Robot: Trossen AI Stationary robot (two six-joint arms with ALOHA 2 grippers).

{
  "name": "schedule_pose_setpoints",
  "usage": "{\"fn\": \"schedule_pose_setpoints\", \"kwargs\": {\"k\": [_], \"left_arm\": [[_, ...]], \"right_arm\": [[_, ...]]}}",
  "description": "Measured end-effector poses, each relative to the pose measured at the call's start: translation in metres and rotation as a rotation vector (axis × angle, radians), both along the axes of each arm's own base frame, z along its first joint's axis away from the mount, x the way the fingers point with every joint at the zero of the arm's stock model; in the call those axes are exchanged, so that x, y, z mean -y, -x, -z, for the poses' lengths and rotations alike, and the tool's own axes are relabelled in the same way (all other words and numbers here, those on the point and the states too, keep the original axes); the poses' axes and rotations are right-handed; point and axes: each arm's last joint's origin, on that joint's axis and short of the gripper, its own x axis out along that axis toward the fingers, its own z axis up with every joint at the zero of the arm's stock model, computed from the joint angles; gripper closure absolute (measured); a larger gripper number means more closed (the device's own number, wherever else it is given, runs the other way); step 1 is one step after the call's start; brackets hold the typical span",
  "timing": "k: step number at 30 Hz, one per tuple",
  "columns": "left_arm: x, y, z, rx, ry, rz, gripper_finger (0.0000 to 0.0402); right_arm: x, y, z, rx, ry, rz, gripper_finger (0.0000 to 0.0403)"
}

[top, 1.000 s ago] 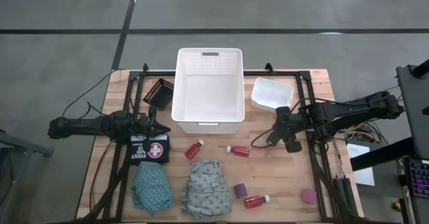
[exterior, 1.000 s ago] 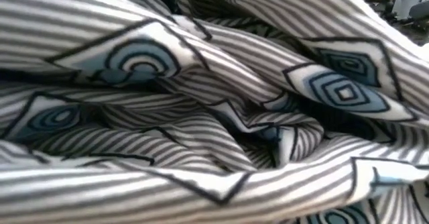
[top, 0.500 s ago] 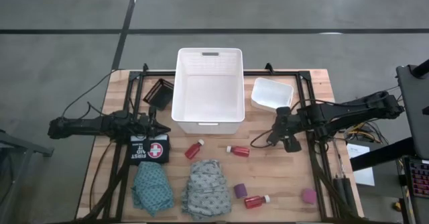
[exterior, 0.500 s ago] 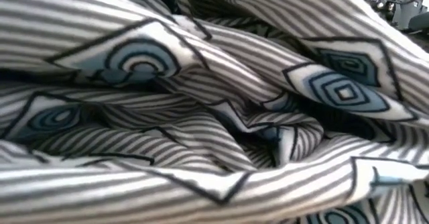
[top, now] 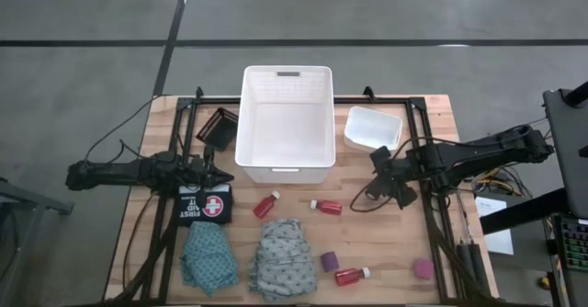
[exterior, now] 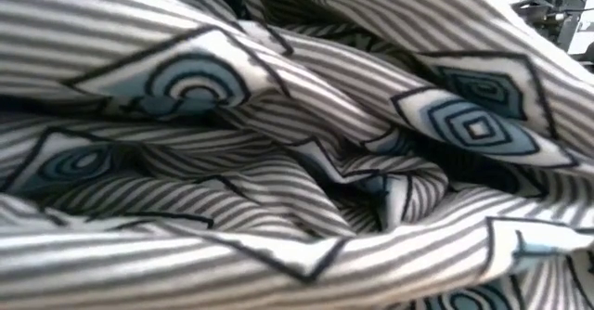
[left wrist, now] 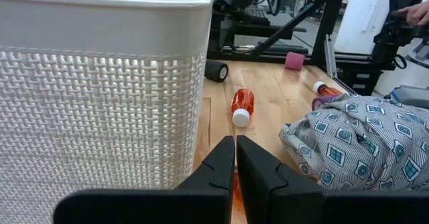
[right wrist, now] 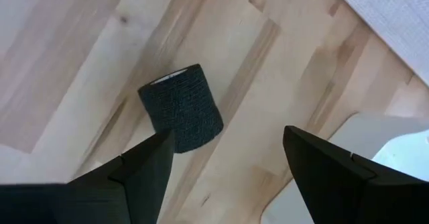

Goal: Pick & Place Medicine items
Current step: Put the black bandage into the white bin

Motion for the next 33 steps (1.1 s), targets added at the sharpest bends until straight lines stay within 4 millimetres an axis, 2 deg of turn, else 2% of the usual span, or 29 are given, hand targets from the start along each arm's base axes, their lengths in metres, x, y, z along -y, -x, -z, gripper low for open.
{"fn": "schedule_pose_setpoints", "kwargs": {"k": [5,9,17,25,33], "left_arm": [[0.000,0.000,0.000,0.000,0.000,0.000,0.0381],[0.000,0.000,0.000,0.000,0.000,0.000,0.0381],[0.000,0.000,0.000,0.000,0.000,0.000,0.0381],[0.000,0.000,0.000,0.000,0.000,0.000,0.0381],[0.000,0.000,0.000,0.000,0.000,0.000,0.0381]], "right_arm": [[0.000,0.000,0.000,-0.013,0.043,-0.104,0.0129],[0.000,0.002,0.005,-0.028,0.032,-0.075,0.0129],[0.001,0.005,0.034,-0.064,0.024,-0.052,0.0129],[-0.002,0.002,0.042,-0.034,-0.051,-0.059,0.0129],[-0.002,-0.001,0.050,-0.052,-0.046,-0.080,0.0129]]}}
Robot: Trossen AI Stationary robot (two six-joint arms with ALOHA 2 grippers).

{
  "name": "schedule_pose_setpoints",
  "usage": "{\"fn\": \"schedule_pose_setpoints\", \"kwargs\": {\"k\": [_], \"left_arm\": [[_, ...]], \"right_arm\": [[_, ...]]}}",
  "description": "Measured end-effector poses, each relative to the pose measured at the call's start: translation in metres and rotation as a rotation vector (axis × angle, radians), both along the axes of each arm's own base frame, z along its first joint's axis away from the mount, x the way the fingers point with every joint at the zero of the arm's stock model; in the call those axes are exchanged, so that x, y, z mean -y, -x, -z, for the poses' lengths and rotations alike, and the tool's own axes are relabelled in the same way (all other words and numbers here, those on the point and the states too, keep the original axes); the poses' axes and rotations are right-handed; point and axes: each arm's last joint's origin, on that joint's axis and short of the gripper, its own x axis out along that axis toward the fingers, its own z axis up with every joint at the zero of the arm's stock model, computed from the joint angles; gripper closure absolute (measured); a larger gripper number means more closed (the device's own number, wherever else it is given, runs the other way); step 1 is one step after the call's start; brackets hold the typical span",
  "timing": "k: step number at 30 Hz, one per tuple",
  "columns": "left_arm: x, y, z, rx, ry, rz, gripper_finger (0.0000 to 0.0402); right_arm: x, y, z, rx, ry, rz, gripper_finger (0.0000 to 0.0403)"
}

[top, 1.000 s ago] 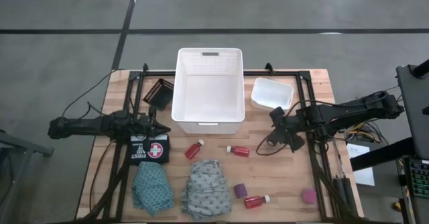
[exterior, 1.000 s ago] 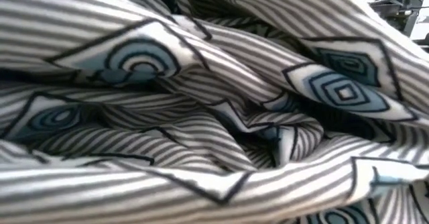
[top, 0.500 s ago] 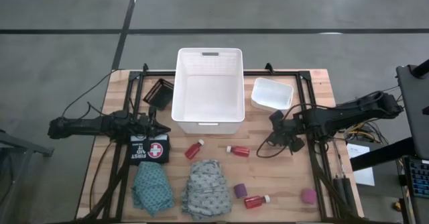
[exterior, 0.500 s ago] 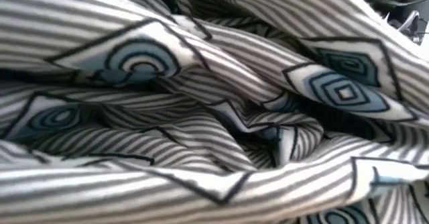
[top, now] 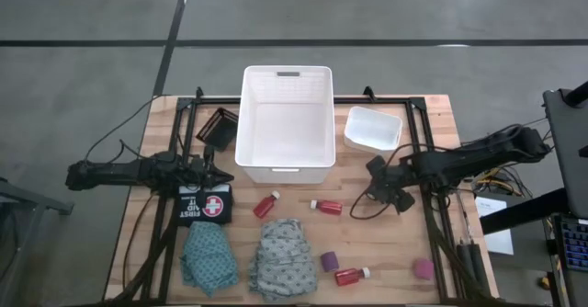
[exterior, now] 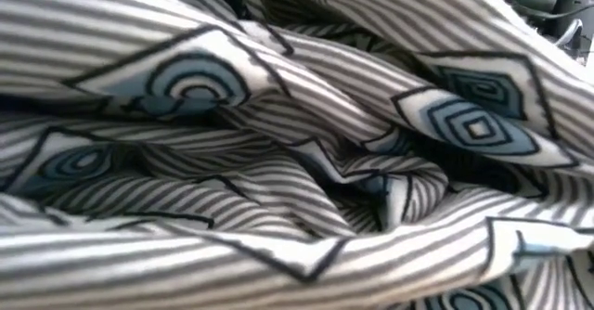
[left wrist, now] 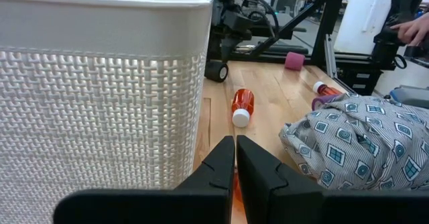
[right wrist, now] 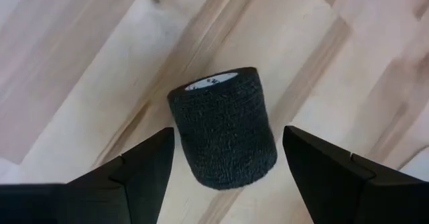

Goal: Pick & Place Medicine items
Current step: Put the black bandage into the white bin

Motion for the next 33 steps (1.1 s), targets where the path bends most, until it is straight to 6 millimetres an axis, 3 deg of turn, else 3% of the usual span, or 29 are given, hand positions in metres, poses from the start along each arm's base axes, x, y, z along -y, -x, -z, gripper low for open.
{"fn": "schedule_pose_setpoints", "kwargs": {"k": [8,15,23,28,33], "left_arm": [[0.000,0.000,0.000,0.000,0.000,0.000,0.0381],[0.000,0.000,0.000,0.000,0.000,0.000,0.0381],[0.000,0.000,0.000,0.000,0.000,0.001,0.0381],[0.000,0.000,0.000,0.000,0.000,0.001,0.0381],[0.000,0.000,0.000,0.000,0.000,0.000,0.0381]], "right_arm": [[-0.001,-0.006,0.017,-0.067,0.007,-0.002,0.0129],[-0.001,-0.010,0.019,-0.083,-0.010,0.058,0.0150],[-0.001,-0.009,0.016,-0.056,-0.022,0.091,0.0190],[-0.001,-0.011,0.014,-0.041,-0.023,0.091,0.0190],[0.000,-0.021,-0.004,0.050,0.009,0.193,0.0187]]}}
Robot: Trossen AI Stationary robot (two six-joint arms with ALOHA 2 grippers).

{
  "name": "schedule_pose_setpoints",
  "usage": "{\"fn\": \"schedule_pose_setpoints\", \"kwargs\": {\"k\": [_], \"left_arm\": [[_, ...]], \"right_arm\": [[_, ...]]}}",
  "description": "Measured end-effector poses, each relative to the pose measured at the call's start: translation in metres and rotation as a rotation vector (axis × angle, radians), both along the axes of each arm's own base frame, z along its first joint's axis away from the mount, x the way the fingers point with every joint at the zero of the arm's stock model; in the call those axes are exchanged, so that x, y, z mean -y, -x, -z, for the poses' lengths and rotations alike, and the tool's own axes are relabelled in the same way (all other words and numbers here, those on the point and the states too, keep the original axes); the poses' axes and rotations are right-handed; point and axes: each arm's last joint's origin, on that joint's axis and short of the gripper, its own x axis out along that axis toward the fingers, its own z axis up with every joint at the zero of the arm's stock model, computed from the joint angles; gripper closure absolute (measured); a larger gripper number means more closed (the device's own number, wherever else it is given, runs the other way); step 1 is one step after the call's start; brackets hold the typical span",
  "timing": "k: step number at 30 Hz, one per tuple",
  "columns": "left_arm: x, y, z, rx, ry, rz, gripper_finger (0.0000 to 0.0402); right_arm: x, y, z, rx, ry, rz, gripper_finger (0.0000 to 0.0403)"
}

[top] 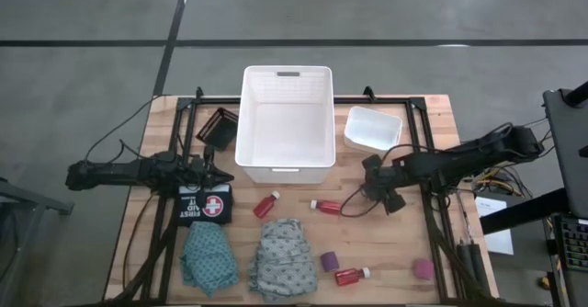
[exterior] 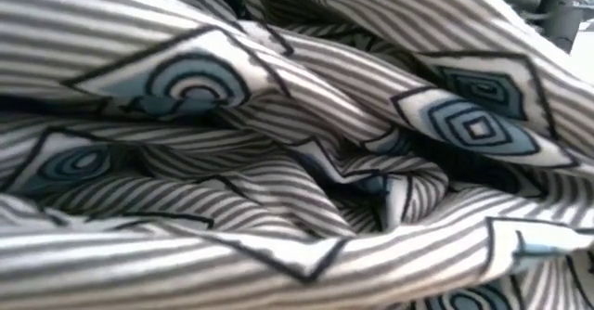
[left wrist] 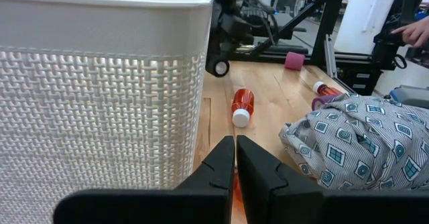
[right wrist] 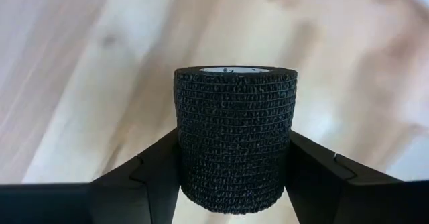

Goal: Pick & Place Medicine items
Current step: Put the black bandage into the white bin

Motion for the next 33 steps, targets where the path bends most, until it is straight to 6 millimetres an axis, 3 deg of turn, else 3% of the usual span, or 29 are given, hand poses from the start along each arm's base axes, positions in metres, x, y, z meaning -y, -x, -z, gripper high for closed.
{"fn": "schedule_pose_setpoints", "kwargs": {"k": [6,14,20,28,33], "left_arm": [[0.000,0.000,0.000,0.000,0.000,0.000,0.0381],[0.000,0.000,0.000,0.000,0.000,0.000,0.0381],[0.000,0.000,0.000,0.000,0.000,0.000,0.0381],[0.000,0.000,0.000,0.000,0.000,0.000,0.0381],[0.000,0.000,0.000,0.000,0.000,0.000,0.0381]], "right_arm": [[0.003,-0.010,-0.034,0.167,0.049,0.201,0.0187],[0.011,-0.019,-0.075,0.361,-0.083,0.589,0.0188],[0.025,-0.014,-0.086,0.344,-0.111,0.789,0.0188],[0.051,-0.005,-0.101,0.507,-0.061,1.325,0.0188],[0.064,0.007,-0.107,0.470,-0.062,1.533,0.0188]]}}
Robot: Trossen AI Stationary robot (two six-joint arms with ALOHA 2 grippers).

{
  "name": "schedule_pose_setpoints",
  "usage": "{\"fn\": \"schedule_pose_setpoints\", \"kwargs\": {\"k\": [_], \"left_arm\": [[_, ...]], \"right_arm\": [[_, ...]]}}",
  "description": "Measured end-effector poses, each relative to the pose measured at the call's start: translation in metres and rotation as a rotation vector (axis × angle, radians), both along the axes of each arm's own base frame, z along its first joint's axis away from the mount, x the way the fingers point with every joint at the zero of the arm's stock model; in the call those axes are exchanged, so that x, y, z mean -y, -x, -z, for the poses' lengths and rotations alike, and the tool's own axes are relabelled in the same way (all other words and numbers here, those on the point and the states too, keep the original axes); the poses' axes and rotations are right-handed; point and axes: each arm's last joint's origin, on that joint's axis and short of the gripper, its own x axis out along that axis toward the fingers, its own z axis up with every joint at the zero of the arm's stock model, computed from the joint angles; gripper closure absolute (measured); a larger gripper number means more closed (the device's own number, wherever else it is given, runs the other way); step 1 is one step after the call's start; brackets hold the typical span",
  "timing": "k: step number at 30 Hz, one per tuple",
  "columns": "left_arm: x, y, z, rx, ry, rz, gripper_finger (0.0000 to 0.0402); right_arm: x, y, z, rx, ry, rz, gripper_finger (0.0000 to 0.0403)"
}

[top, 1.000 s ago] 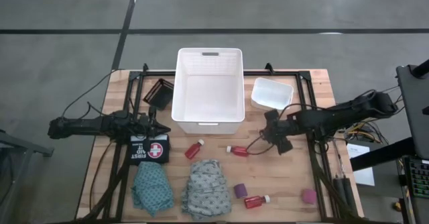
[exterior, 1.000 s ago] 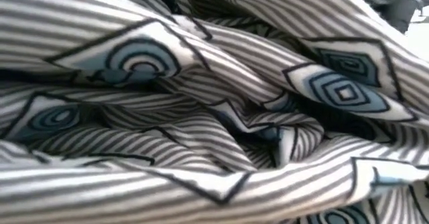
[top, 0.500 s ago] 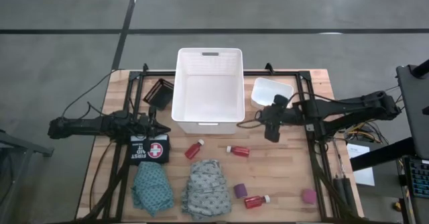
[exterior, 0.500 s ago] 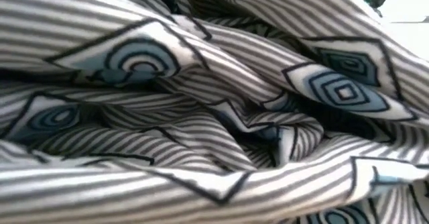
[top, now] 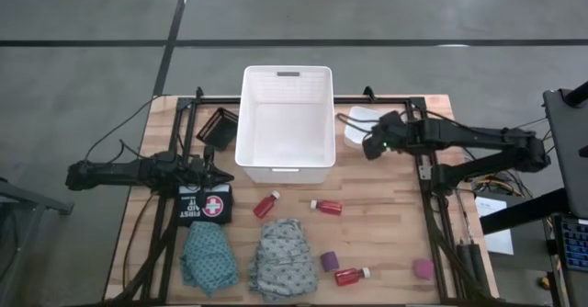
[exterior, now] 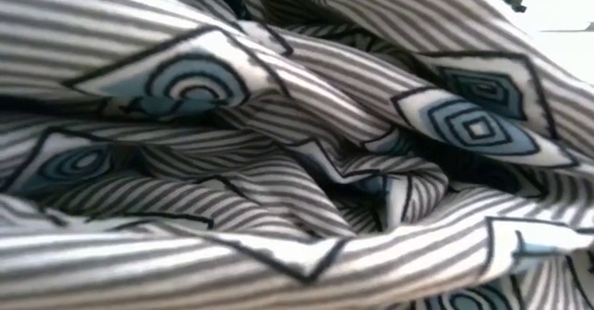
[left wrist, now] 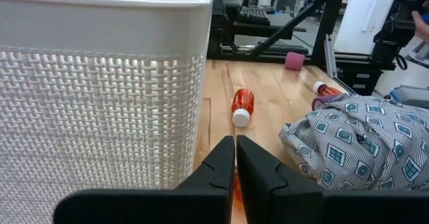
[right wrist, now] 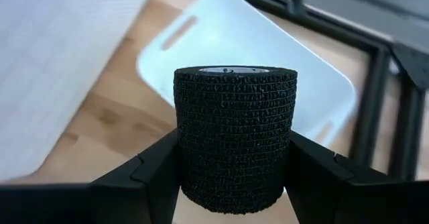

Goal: Pick & Place Medicine items
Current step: Put the black bandage into the white bin

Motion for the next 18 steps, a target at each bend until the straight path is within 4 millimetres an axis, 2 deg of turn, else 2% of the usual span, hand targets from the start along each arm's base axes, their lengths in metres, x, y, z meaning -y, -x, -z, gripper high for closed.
{"fn": "schedule_pose_setpoints", "kwargs": {"k": [5,10,18], "left_arm": [[0.000,0.000,0.000,0.000,0.000,0.000,0.0381],[0.000,0.000,0.000,0.000,0.000,0.000,0.0381],[0.000,0.000,0.000,0.000,0.000,0.000,0.0381]], "right_arm": [[0.013,0.006,0.001,0.028,-0.060,0.128,0.0188],[0.026,0.012,0.012,0.057,-0.162,0.240,0.0188],[0.046,0.014,0.026,0.174,-0.155,0.394,0.0188]]}}
